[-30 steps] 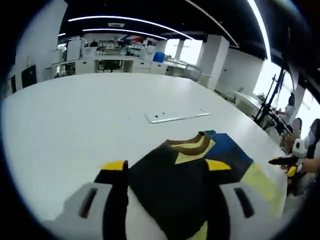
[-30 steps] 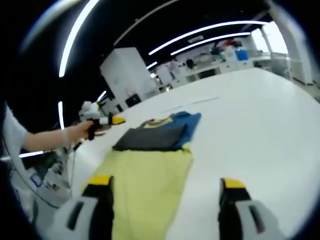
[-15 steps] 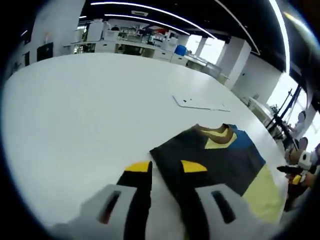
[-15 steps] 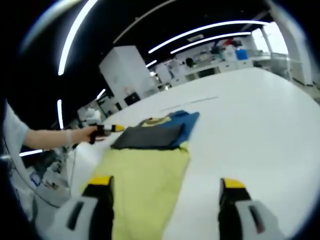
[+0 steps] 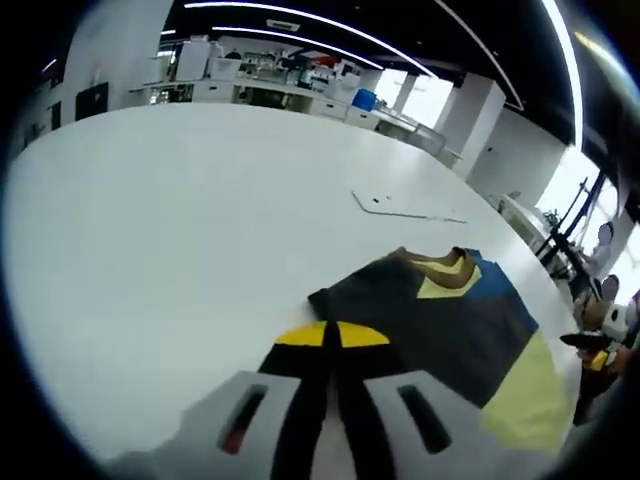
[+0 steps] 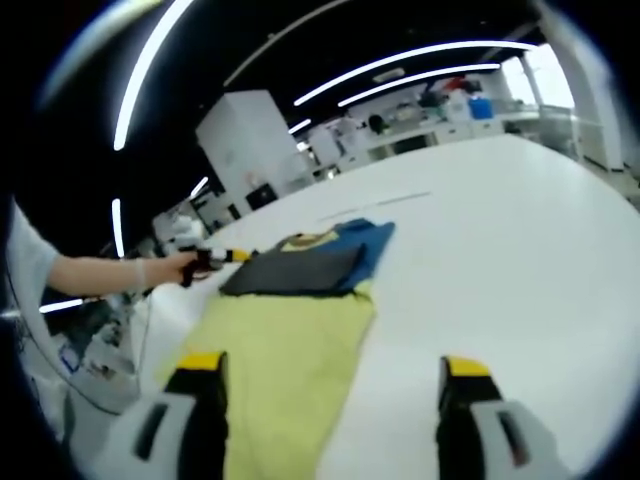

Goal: Fold the garment on the visible template until the final outline fits inside the template.

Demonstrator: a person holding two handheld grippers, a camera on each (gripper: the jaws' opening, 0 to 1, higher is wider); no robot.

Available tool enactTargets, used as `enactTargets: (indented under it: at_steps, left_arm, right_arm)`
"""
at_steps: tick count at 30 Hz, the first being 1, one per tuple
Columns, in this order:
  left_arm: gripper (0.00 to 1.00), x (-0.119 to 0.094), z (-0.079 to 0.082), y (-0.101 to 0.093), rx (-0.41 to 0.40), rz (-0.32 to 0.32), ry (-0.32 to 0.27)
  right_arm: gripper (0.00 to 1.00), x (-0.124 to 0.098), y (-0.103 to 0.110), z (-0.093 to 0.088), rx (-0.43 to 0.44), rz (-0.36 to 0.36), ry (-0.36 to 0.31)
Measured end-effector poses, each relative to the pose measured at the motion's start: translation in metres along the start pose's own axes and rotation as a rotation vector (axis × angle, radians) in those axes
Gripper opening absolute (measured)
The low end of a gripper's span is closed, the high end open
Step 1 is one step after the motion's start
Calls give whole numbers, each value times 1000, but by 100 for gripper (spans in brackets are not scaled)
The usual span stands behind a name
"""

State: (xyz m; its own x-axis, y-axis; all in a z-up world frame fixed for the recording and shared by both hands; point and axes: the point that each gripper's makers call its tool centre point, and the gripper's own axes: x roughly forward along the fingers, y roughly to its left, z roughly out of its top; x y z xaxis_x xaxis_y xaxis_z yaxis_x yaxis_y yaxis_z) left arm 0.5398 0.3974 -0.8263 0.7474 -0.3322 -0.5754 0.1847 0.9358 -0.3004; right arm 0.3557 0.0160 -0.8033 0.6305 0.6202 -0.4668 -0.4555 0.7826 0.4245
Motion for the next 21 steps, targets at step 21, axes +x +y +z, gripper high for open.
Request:
enactTargets:
  at_steps: [21]
  left_arm:
    - [9,-1,-7,2,-83,-47,-19]
  right_arm:
    - [86,-1,1,-4,4,-5,2]
